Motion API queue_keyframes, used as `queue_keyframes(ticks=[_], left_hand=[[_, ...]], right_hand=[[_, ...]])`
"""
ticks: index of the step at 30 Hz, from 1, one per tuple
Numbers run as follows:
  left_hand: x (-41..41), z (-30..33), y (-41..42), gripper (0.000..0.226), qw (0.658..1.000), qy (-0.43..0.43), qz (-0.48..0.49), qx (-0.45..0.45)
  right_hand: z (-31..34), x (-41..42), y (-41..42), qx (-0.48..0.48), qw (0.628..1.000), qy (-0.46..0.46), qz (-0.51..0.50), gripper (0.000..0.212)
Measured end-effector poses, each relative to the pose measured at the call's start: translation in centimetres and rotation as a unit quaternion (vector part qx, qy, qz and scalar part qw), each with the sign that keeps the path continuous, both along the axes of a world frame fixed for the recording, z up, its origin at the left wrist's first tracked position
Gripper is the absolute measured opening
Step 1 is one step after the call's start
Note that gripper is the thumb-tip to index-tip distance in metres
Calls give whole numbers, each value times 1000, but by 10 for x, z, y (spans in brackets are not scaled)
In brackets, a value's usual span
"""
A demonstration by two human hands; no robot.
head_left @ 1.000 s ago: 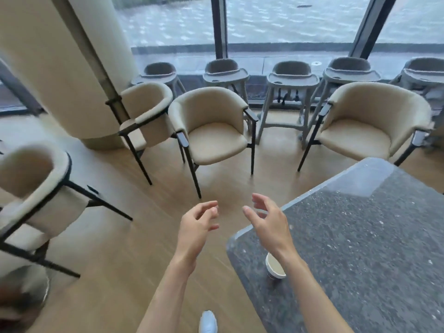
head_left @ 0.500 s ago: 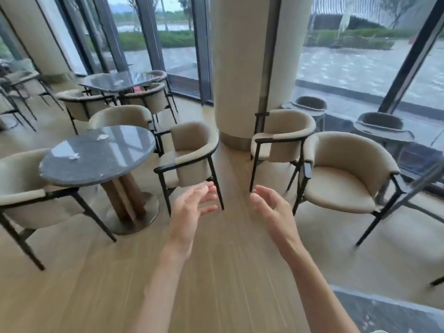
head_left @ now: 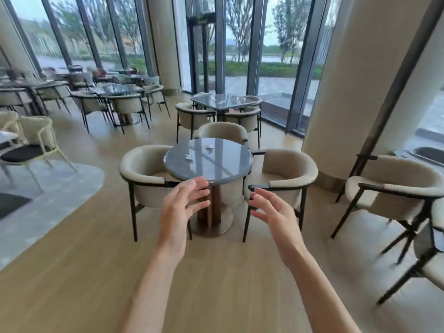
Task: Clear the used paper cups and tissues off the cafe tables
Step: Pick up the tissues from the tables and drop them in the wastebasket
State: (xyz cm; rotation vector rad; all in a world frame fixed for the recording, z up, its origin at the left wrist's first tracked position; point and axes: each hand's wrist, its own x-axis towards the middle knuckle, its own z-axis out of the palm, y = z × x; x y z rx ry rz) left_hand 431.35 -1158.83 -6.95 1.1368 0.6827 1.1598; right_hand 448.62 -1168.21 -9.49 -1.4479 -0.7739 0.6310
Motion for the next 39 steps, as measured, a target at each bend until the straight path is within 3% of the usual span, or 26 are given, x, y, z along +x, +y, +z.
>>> queue_keyframes(ticks=[4, 10, 13, 17, 27, 39], left_hand=[[-40, -1, 31, 29, 999, -4, 34, -13], [-70, -15, 79, 28, 997, -6, 71, -29], [-70, -23, 112, 27, 996, 1, 81, -37], [-51, -33, 164, 27, 996, 14, 82, -35], [30, -52, 327, 21, 992, 96, 76, -14], [97, -95, 502, 21, 989, 120, 63, -63]], right_hand=[[5, -41, 48, 17, 999, 12, 40, 24], [-4, -69, 114, -11, 997, 0, 78, 37], [-10, -69, 149, -15, 996, 0, 85, 33], [-23, -53, 202, -6, 996, 9, 89, 24], [-57, 26, 368, -26, 995, 49, 81, 32], [-96, 94, 538, -77, 993, 46, 72, 21]])
